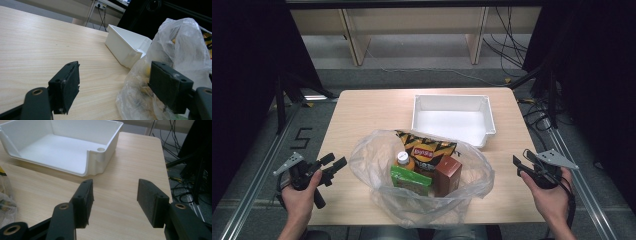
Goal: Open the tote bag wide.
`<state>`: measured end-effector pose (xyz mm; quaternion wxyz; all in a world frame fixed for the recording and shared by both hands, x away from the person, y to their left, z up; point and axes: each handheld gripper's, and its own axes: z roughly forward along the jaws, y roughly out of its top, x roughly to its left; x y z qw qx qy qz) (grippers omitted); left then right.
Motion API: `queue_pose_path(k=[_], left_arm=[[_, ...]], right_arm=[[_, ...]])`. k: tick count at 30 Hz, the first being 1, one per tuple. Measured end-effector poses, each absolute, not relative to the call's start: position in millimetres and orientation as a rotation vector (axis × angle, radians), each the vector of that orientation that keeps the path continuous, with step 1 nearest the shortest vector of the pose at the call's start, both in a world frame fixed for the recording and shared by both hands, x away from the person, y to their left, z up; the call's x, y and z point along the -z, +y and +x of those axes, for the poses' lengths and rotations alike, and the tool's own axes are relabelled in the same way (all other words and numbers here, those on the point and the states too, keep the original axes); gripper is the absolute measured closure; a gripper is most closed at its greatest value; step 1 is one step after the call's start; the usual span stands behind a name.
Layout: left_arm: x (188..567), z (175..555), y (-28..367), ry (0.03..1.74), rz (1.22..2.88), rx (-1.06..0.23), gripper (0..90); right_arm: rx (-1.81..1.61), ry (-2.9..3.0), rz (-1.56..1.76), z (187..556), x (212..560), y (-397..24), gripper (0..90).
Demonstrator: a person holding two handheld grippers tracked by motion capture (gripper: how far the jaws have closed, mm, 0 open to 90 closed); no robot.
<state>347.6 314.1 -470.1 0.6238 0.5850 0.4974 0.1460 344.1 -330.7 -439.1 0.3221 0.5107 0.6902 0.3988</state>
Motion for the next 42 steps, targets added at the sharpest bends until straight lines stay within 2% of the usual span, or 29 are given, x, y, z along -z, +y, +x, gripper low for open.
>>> queue_pose_path(k=[6, 10, 13, 16, 18, 23, 25, 31, 34, 37, 42], left_arm=[[466, 347, 314, 1.125, 1.324, -0.334, 24.1], [454, 344, 317, 1.087, 1.279, -0.347, 24.4], [429, 342, 315, 1.024, 1.294, -0.362, 27.6], [414, 344, 310, 0.942, 1.332, -0.372, 28.4], [393, 348, 294, 0.891, 1.363, -0.352, 28.5], [375, 360, 276, 0.835, 1.444, -0.305, 29.0], [370, 373, 262, 0.795, 1.505, -0.254, 28.9], [369, 389, 242, 0.714, 1.651, -0.154, 28.5], [374, 391, 232, 0.718, 1.728, -0.123, 29.7], [381, 393, 227, 0.724, 1.770, -0.123, 37.4], [385, 396, 223, 0.721, 1.880, -0.202, 60.0]], right_arm=[[-1.084, 1.798, 1.308, 343, 435, -331, 49.7], [-1.125, 1.796, 1.303, 338, 427, -325, 56.0], [-1.238, 1.797, 1.237, 332, 400, -318, 64.1], [-1.284, 1.792, 1.205, 328, 385, -311, 66.8], [-1.347, 1.832, 1.142, 321, 361, -296, 69.5], [-1.450, 1.887, 1.072, 316, 343, -276, 68.7], [-1.520, 1.948, 1.033, 316, 335, -260, 63.5], [-1.561, 2.033, 0.923, 321, 329, -239, 58.3], [-1.499, 2.081, 0.901, 323, 330, -229, 59.2], [-1.411, 2.137, 0.911, 326, 336, -224, 67.9], [-1.319, 2.214, 0.932, 330, 345, -224, 83.9]])
